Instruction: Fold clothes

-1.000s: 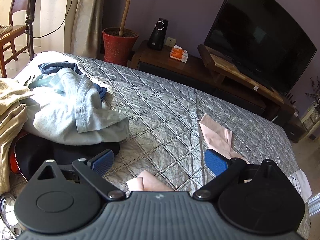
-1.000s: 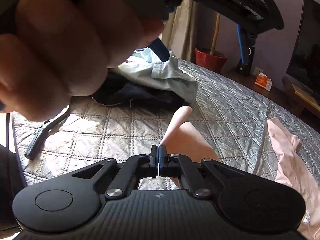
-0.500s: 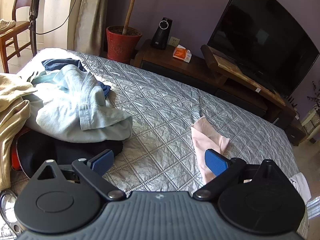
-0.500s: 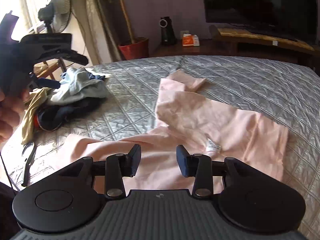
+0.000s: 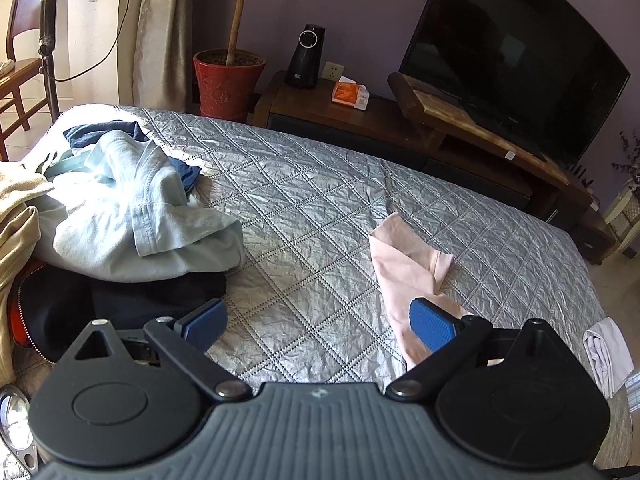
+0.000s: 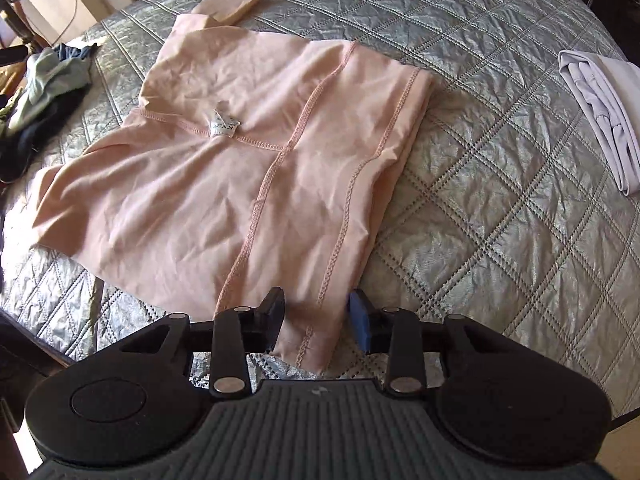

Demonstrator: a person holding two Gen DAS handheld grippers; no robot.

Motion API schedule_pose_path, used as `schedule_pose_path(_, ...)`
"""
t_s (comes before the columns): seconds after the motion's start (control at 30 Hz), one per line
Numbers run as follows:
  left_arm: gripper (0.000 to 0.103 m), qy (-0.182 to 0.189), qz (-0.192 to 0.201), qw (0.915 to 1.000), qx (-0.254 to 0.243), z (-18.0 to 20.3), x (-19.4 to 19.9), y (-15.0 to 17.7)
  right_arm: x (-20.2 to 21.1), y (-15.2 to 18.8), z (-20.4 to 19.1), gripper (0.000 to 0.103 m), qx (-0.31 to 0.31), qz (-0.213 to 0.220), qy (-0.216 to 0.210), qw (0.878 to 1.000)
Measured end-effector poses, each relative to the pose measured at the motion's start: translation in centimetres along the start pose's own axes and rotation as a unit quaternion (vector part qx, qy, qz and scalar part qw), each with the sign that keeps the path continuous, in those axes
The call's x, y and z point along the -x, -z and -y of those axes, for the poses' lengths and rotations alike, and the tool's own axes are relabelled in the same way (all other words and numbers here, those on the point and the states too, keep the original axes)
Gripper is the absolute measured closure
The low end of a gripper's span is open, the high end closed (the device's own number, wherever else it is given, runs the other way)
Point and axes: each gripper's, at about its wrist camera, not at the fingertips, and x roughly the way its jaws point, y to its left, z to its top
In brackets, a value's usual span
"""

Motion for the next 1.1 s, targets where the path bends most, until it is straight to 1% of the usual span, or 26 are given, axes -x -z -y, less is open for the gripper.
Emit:
schedule_pose_path(0.03, 0.006, 0.000, -0.001, 1.0000, -0.001, 0.2, -0.1, 0.0, -0.1, 0.1, -0.2, 0.084, 0.012, 0.000, 0.007, 1.000)
schedule_pose_path(0.07, 0.006, 0.000, -0.001, 1.0000, -0.003, 0.3, -0.2, 0.1, -0.2, 0.2, -0.4, 0.087, 0.025, 0.000, 0.014, 1.000)
schedule_pose_path(0.1, 0.006, -0.001, -0.002, 1.0000, -0.004, 0.4, -0.2, 0.1, -0.2, 0.2, -0.4, 0.091, 0.032, 0.000, 0.013, 0.999)
schedule_pose_path(0.13, 0.006, -0.001, -0.002, 1.0000, -0.004, 0.5, -0.3, 0.1, 0.0, 0.4, -0.4, 0.100, 0.041, 0.005, 0.015, 0.999)
schedule_pose_path(0.17, 0.006, -0.001, -0.002, 1.0000, -0.004, 0.6, -0.3, 0.1, 0.2, 0.5, -0.3, 0.103, 0.047, 0.012, 0.033, 0.998)
schedule_pose_path(0.2, 0.006, -0.001, -0.002, 1.0000, -0.004, 0.7, -0.4, 0.1, 0.5, 0.6, -0.2, 0.103, 0.053, 0.023, 0.060, 0.997)
schedule_pose_path(0.27, 0.006, -0.001, -0.002, 1.0000, -0.004, 0.7, -0.4, 0.1, 1.4, 0.7, 0.1, 0.103, 0.066, 0.049, 0.119, 0.989)
schedule_pose_path(0.33, 0.006, -0.001, -0.001, 1.0000, -0.003, 0.7, -0.4, 0.1, 2.5, 1.0, 0.1, 0.103, 0.086, 0.083, 0.179, 0.977)
schedule_pose_path(0.37, 0.006, -0.001, -0.001, 1.0000, -0.002, 0.7, -0.4, 0.0, 2.8, 1.2, 0.0, 0.101, 0.102, 0.097, 0.217, 0.966)
schedule_pose_path(0.43, 0.006, -0.003, -0.001, 1.0000, 0.002, 0.4, -0.4, 0.0, 3.1, 1.4, -0.3, 0.084, 0.125, 0.107, 0.271, 0.949)
schedule_pose_path(0.5, 0.006, -0.005, 0.002, 1.0000, 0.008, 0.1, -0.2, -0.1, 4.3, 1.6, -1.3, 0.082, 0.131, 0.141, 0.277, 0.941)
schedule_pose_path(0.57, 0.006, -0.009, 0.005, 0.9999, 0.012, -0.2, 0.0, -0.3, 6.0, 1.2, -3.0, 0.082, 0.137, 0.193, 0.220, 0.946)
schedule_pose_path(0.6, 0.006, -0.011, 0.006, 0.9998, 0.013, -0.3, 0.0, -0.3, 6.1, 0.9, -4.1, 0.080, 0.141, 0.200, 0.167, 0.955)
schedule_pose_path(0.63, 0.006, -0.014, 0.007, 0.9998, 0.014, -0.4, 0.1, -0.3, 6.1, 0.5, -5.1, 0.069, 0.145, 0.204, 0.112, 0.962)
schedule_pose_path(0.67, 0.006, -0.016, 0.008, 0.9997, 0.014, -0.5, 0.1, -0.3, 5.4, 0.1, -7.1, 0.061, 0.163, 0.194, 0.054, 0.966)
schedule_pose_path(0.7, 0.006, -0.018, 0.008, 0.9997, 0.015, -0.6, 0.2, -0.4, 4.8, 0.1, -9.1, 0.051, 0.180, 0.195, 0.037, 0.963)
schedule_pose_path(0.73, 0.006, -0.021, 0.009, 0.9996, 0.016, -0.7, 0.3, -0.4, 4.1, 0.1, -11.2, 0.049, 0.202, 0.197, 0.023, 0.959)
schedule_pose_path(0.8, 0.006, -0.023, 0.010, 0.9995, 0.017, -0.9, 0.4, -0.5, 2.1, -0.5, -14.8, 0.053, 0.229, 0.178, -0.016, 0.957)
schedule_pose_path(0.83, 0.006, -0.022, 0.010, 0.9995, 0.018, -1.0, 0.4, -0.5, 0.9, -0.9, -16.4, 0.053, 0.235, 0.170, -0.028, 0.957)
schedule_pose_path(0.87, 0.006, -0.021, 0.011, 0.9995, 0.018, -1.1, 0.5, -0.5, -0.6, -1.4, -17.7, 0.053, 0.239, 0.153, -0.037, 0.958)
schedule_pose_path(0.93, 0.006, -0.020, 0.011, 0.9996, 0.019, -1.2, 0.5, -0.5, -3.6, -2.1, -19.7, 0.059, 0.243, 0.130, -0.042, 0.960)
schedule_pose_path(1.0, 0.006, -0.018, 0.011, 0.9996, 0.019, -1.4, 0.6, -0.5, -4.9, -2.4, -20.9, 0.057, 0.253, 0.130, -0.016, 0.959)
schedule_pose_path(1.07, 0.006, -0.016, 0.011, 0.9996, 0.019, -1.7, 0.8, -0.6, -4.0, -3.7, -20.6, 0.059, 0.239, 0.156, -0.030, 0.958)
schedule_pose_path(1.1, 0.006, -0.017, 0.012, 0.9996, 0.019, -1.9, 0.9, -0.6, -3.3, -4.6, -20.0, 0.058, 0.225, 0.173, -0.041, 0.958)
